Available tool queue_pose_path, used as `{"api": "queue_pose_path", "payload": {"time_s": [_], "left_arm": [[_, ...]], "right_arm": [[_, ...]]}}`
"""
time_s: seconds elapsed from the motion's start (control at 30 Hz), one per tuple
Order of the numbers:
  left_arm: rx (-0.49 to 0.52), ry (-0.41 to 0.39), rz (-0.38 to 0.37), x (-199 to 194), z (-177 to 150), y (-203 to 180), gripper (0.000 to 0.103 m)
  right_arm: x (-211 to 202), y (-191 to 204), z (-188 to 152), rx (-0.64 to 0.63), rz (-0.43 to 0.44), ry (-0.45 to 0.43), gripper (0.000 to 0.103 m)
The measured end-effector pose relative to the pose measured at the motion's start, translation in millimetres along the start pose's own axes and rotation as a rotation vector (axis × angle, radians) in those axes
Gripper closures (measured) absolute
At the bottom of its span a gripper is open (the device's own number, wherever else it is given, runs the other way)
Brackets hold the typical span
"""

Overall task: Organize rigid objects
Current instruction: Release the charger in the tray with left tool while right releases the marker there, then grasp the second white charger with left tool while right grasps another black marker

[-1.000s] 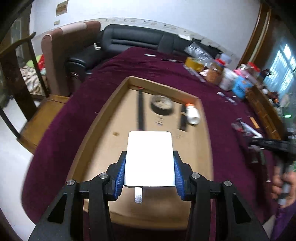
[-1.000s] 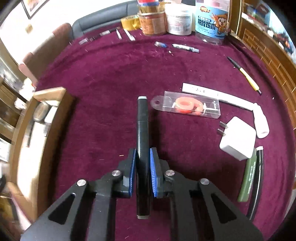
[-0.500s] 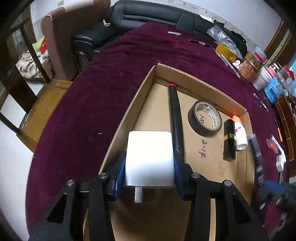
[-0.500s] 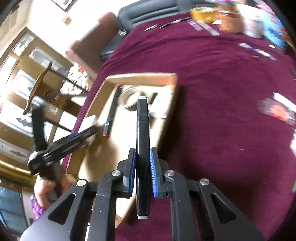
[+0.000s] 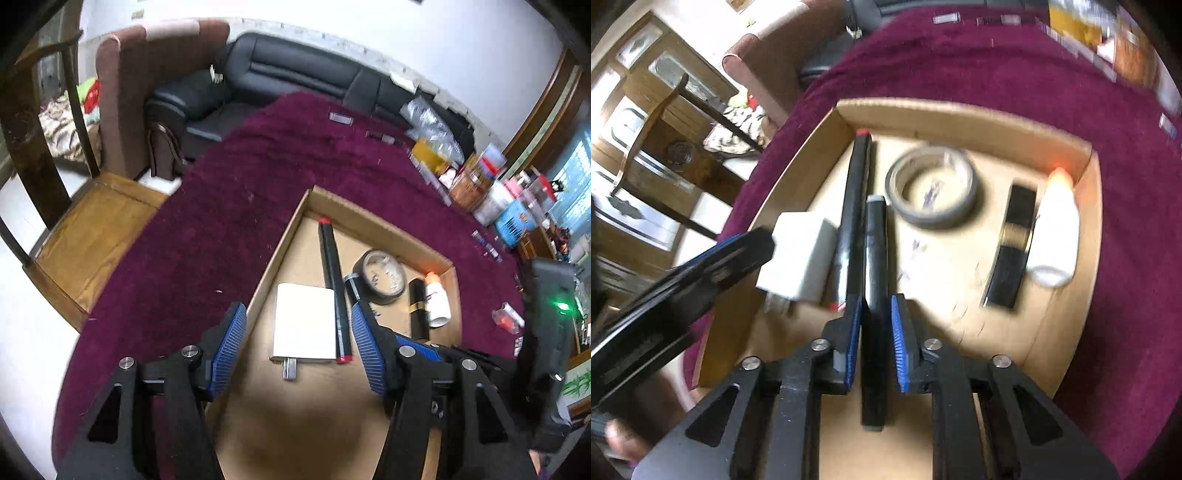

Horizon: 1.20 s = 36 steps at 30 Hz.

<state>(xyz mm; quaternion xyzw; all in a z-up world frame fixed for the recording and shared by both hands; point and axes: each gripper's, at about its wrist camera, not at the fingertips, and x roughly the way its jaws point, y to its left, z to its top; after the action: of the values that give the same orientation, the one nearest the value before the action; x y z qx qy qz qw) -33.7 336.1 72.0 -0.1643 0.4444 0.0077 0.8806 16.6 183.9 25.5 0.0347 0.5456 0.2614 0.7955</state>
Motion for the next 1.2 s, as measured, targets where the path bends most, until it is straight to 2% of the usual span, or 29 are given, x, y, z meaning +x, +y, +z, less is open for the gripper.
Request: {"api": "queue_pose_path", "payload": {"time_s": [0.07, 0.13, 0.2, 0.27, 0.3, 0.33, 0.37, 0.4, 0.43, 0.5, 0.6, 0.63, 0.73, 0.8, 0.83, 0.87, 0.9, 0.97, 1.13, 1.2], "left_arm": [[0.009, -0.051, 0.014, -20, -5, -1, 0.048], [0.017, -0.106, 0.043, -37, -10, -5, 0.041], [0.034, -0.167, 0.071, -54, -18, -13, 0.037], [0.064, -0.218, 0.085, -69, -29, -27, 0.035], [0.089, -0.239, 0.088, -75, -35, -38, 0.032], [0.111, -0.252, 0.088, -79, -40, -49, 0.028], [0.127, -0.262, 0.084, -82, -44, -58, 0.028], [0.146, -0.269, 0.071, -84, -48, -69, 0.028], [0.164, -0.269, 0.053, -85, -52, -79, 0.027], [0.197, -0.253, 0.0, -86, -63, -102, 0.027], [0.247, -0.22, -0.066, -80, -78, -133, 0.027], [0.261, -0.212, -0.076, -79, -81, -141, 0.027], [0.294, -0.167, -0.088, -67, -95, -168, 0.027], [0.28, -0.126, -0.099, -57, -104, -179, 0.027], [0.254, -0.104, -0.112, -52, -107, -182, 0.027], [0.234, -0.097, -0.12, -50, -111, -184, 0.027], [0.219, -0.087, -0.128, -49, -116, -186, 0.027], [0.231, -0.049, -0.131, -43, -123, -190, 0.027], [0.223, -0.06, -0.112, -48, -130, -187, 0.027], [0.212, -0.051, -0.116, -48, -130, -184, 0.027]], "right_arm": [[-11, -1, -4, -0.002, 0.015, -0.036, 0.087], [-30, -9, -9, -0.002, 0.025, -0.081, 0.087], [-58, -19, -18, -0.016, 0.004, -0.159, 0.087], [-94, -35, -31, -0.015, -0.054, -0.274, 0.087], [-110, -43, -38, -0.014, -0.101, -0.337, 0.077], [-130, -55, -51, -0.012, -0.186, -0.424, 0.065], [-141, -64, -58, -0.007, -0.238, -0.474, 0.029], [-151, -73, -66, 0.003, -0.279, -0.519, 0.005], [-161, -87, -73, 0.02, -0.31, -0.551, 0.003], [-180, -127, -86, 0.096, -0.381, -0.549, 0.003], [-201, -182, -102, 0.216, -0.381, -0.525, 0.003], [-211, -209, -112, 0.278, -0.39, -0.517, 0.003], [-225, -258, -133, 0.372, -0.43, -0.483, 0.004], [-231, -292, -148, 0.446, -0.424, -0.455, 0.01], [-232, -301, -149, 0.464, -0.416, -0.446, 0.013], [-233, -314, -155, 0.491, -0.402, -0.433, 0.02], [-232, -325, -157, 0.511, -0.383, -0.419, 0.037], [-228, -338, -154, 0.511, -0.316, -0.394, 0.057], [-209, -342, -123, 0.48, -0.199, -0.381, 0.057], [-190, -345, -109, 0.469, -0.226, -0.328, 0.057]]}}
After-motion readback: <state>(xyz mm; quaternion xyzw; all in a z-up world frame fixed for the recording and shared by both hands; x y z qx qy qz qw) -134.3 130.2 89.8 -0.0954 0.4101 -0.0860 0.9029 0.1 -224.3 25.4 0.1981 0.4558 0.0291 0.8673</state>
